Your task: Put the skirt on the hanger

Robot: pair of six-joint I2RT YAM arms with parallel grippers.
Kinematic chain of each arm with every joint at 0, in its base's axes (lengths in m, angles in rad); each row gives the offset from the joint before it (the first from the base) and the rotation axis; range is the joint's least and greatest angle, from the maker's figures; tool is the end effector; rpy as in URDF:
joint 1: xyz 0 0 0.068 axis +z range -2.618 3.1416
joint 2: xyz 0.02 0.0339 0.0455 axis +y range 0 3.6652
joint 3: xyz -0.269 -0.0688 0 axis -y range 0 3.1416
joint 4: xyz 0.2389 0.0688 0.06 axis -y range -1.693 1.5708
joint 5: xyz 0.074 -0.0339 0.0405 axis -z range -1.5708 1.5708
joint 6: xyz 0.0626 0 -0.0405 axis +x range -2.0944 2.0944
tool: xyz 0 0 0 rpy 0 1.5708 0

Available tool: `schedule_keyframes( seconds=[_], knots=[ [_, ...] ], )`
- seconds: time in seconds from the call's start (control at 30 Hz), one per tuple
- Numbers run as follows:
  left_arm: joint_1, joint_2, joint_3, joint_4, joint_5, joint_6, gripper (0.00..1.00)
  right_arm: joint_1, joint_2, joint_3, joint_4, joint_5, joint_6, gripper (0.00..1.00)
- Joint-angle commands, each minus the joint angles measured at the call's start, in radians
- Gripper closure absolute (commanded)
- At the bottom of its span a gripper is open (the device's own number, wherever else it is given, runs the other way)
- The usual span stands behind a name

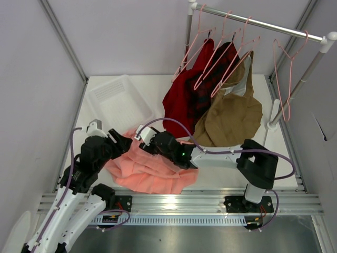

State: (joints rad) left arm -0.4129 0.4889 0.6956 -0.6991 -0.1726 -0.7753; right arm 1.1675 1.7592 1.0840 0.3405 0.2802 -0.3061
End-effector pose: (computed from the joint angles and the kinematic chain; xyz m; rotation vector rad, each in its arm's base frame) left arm 0.1175 -0.0397 0.2835 -0.4852 2.0455 -0.5527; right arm 0.1812 0.3805 0.2312 -1.1327 1.5313 0.3197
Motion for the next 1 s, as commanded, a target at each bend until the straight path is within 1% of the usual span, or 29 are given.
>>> schedule_keyframes(
  seconds=[0.0, 0.03, 0.07, 0.1, 0.13, 0.17, 0.2, 0.23, 0.27, 0.33, 0.37, 0.4, 0.47, 0.5, 0.53, 0.57, 0.6, 0.63, 0.67, 0.7, 0.73, 0.8, 0.83, 0.9, 0.93, 0.97],
  knots=[
    [0.010, 0.008, 0.008, 0.032, 0.107, 0.079, 0.31, 0.009, -0.168, 0.011, -0.038, 0.027, 0.091, 0.45],
    [0.010, 0.011, 0.007, 0.039, 0.122, 0.106, 0.29, 0.012, -0.199, 0.043, -0.079, 0.014, 0.125, 0.43],
    [0.010, 0.022, 0.013, 0.041, 0.143, 0.117, 0.25, 0.014, -0.229, 0.066, -0.128, -0.004, 0.157, 0.41],
    [0.010, 0.027, 0.015, 0.046, 0.156, 0.128, 0.24, 0.014, -0.280, 0.091, -0.174, -0.006, 0.191, 0.37],
    [0.010, 0.033, 0.016, 0.058, 0.165, 0.148, 0.22, 0.012, -0.300, 0.144, -0.274, 0.000, 0.250, 0.34],
    [0.010, 0.043, 0.019, 0.064, 0.165, 0.159, 0.22, 0.012, -0.317, 0.174, -0.323, 0.038, 0.280, 0.33],
    [0.010, 0.046, 0.018, 0.072, 0.215, 0.169, 0.22, 0.014, -0.338, 0.206, -0.445, 0.065, 0.306, 0.31],
    [0.010, 0.048, 0.024, 0.099, 0.232, 0.197, 0.24, 0.011, -0.348, 0.238, -0.499, 0.079, 0.378, 0.29],
    [0.010, 0.045, 0.024, 0.108, 0.266, 0.205, 0.25, 0.005, -0.359, 0.313, -0.618, 0.098, 0.404, 0.28],
    [0.010, 0.033, 0.025, 0.136, 0.280, 0.221, 0.28, 0.004, -0.366, 0.388, -0.719, 0.134, 0.476, 0.27],
    [0.010, 0.027, 0.025, 0.144, 0.278, 0.225, 0.28, 0.001, -0.369, 0.472, -0.771, 0.152, 0.489, 0.27],
    [0.010, 0.020, 0.016, 0.151, 0.278, 0.232, 0.28, 0.001, -0.374, 0.517, -0.869, 0.216, 0.504, 0.26],
    [0.010, 0.023, 0.013, 0.159, 0.281, 0.235, 0.25, -0.006, -0.382, 0.611, -0.966, 0.290, 0.553, 0.22],
    [0.010, 0.039, 0.007, 0.162, 0.289, 0.238, 0.24, -0.025, -0.383, 0.714, -1.076, 0.360, 0.576, 0.21],
    [0.010, 0.051, 0.007, 0.159, 0.298, 0.238, 0.21, -0.040, -0.386, 0.767, -1.127, 0.382, 0.597, 0.21],
    [0.010, 0.063, 0.005, 0.159, 0.304, 0.240, 0.19, -0.057, -0.389, 0.815, -1.178, 0.396, 0.625, 0.14],
    [0.010, 0.072, 0.007, 0.156, 0.311, 0.242, 0.17, -0.099, -0.397, 0.891, -1.269, 0.421, 0.642, 0.13],
    [0.010, 0.089, 0.010, 0.153, 0.314, 0.242, 0.14, -0.126, -0.408, 0.912, -1.302, 0.480, 0.651, 0.13],
    [0.010, 0.096, 0.013, 0.151, 0.314, 0.243, 0.09, -0.159, -0.438, 0.924, -1.333, 0.505, 0.673, 0.12],
    [0.010, 0.097, 0.015, 0.151, 0.315, 0.246, 0.01, -0.202, -0.460, 0.933, -1.379, 0.516, 0.685, 0.12],
    [0.010, 0.099, 0.022, 0.150, 0.314, 0.251, 0.01, -0.309, -0.480, 0.935, -1.393, 0.522, 0.691, 0.12],
    [0.010, 0.097, 0.030, 0.144, 0.314, 0.257, 0.01, -0.426, -0.545, 0.920, -1.400, 0.525, 0.682, 0.12],
    [0.010, 0.094, 0.033, 0.142, 0.312, 0.257, 0.01, -0.534, -0.562, 0.910, -1.402, 0.521, 0.671, 0.12],
    [0.010, 0.089, 0.036, 0.139, 0.308, 0.261, 0.01, -0.647, -0.583, 0.909, -1.408, 0.493, 0.647, 0.12],
    [0.010, 0.088, 0.035, 0.138, 0.306, 0.263, 0.01, -0.792, -0.580, 0.906, -1.408, 0.455, 0.607, 0.12],
    [0.010, 0.086, 0.033, 0.139, 0.306, 0.263, 0.01, -0.880, -0.570, 0.906, -1.416, 0.319, 0.596, 0.12]
  ],
)
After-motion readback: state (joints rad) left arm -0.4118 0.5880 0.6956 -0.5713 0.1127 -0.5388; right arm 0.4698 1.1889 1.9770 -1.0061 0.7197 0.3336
